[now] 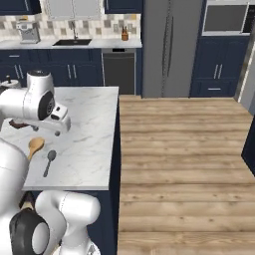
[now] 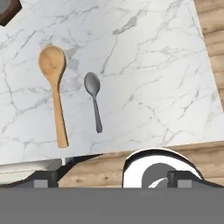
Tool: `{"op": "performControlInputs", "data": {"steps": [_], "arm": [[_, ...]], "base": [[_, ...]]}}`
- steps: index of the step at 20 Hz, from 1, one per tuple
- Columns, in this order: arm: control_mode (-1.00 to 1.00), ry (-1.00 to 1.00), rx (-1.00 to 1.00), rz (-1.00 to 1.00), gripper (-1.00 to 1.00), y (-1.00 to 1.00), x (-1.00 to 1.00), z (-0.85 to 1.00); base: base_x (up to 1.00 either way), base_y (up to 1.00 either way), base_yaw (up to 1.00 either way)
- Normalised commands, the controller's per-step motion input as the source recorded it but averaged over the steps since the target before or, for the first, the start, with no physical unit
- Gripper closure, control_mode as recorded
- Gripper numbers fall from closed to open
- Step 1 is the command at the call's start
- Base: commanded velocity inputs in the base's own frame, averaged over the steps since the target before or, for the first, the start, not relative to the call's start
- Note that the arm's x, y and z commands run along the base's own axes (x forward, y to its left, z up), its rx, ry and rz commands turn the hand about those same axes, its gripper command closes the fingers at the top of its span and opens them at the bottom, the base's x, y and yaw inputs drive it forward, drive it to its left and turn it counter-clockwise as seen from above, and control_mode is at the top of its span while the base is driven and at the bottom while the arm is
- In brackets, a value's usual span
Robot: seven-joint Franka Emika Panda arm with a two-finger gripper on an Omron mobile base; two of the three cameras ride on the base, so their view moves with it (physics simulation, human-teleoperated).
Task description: Pick up the metallic utensils from the counter and place them in the open drawer. Make sure not to pick up any wooden utensils.
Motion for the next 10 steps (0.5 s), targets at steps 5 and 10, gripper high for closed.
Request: {"op": "performControlInputs", "data": {"steps": [5,10], "arm": [[-1.0,-0.17,-0.06,-0.06,-1.0,0.73,0.1,-0.29],[-1.0,0.0,-0.01,-0.15,-1.0,0.09,0.52,-0.73]], "base": [[0.0,0.0,0.0],[0.0,0.0,0.0]]}}
